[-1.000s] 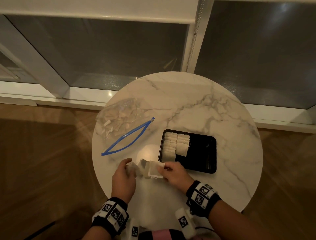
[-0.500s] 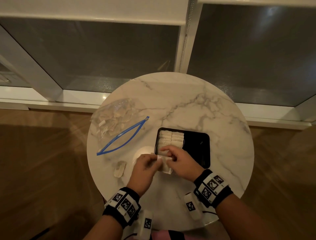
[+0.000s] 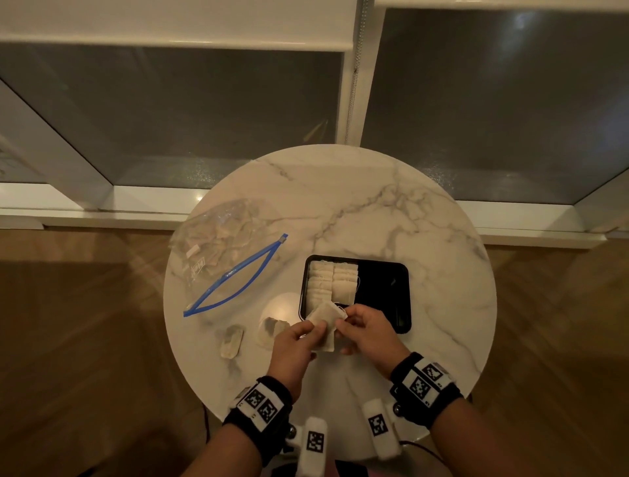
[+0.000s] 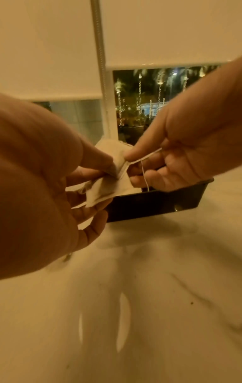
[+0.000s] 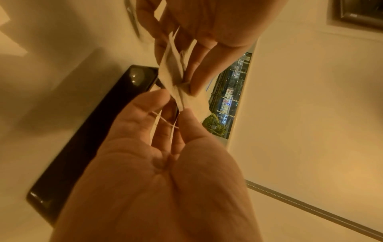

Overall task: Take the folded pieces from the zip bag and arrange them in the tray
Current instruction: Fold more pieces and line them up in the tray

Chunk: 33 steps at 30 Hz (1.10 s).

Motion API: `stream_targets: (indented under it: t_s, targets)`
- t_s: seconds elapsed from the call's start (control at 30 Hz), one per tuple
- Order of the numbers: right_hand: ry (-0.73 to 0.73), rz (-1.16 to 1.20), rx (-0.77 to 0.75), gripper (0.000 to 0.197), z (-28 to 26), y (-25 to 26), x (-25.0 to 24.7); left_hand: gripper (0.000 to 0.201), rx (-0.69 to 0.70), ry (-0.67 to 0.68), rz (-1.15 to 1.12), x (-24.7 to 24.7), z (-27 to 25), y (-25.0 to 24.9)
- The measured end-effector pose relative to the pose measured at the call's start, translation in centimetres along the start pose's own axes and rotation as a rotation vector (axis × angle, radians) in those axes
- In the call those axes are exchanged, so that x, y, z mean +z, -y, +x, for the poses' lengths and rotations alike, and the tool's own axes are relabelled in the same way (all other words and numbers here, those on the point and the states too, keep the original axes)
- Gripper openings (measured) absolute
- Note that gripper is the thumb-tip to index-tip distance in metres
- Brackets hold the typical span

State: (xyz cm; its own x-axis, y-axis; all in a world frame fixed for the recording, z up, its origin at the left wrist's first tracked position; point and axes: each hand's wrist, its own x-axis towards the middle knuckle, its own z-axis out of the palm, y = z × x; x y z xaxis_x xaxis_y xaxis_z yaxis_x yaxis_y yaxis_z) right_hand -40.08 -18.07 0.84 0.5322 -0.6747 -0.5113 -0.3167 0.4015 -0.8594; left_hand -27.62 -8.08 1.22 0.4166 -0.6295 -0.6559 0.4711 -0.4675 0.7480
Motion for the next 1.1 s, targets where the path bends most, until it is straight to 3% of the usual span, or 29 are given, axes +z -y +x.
stream_targets:
  t_s: [0.07,0.2,0.3,0.4,0.8,1.1]
  targets:
    - [-0.054,-0.011,-0.013,0.006,0.4,0.5,-0.4,0.012,0.084,-0.062,0.062,0.1,0.3,0.1]
    - [-0.173,-0.172,-0.042,0.002,2.3,1.3,-2.5,0.016,0.285,-0.336,0.321,-1.0,1.8,0.0]
    - [-0.245,-0.404,-0.022,0.008,4.5,0.9,-4.1,0.026,0.3,-0.436,0.497,-1.5,3.0,-0.6]
    - [-0.248,-0.555,0.028,0.017,6.5,0.3,-4.6,0.026,0.277,-0.432,0.55,-1.3,3.8,-1.1]
    - [-0.183,-0.774,0.06,0.015,9.3,-0.9,-4.0,0.025,0.234,-0.401,0.555,-1.1,4.9,-0.5]
    - [-0.177,-0.664,0.076,0.009,9.5,-0.8,-3.5,0.025,0.23,-0.398,0.551,-1.2,5.1,-0.2]
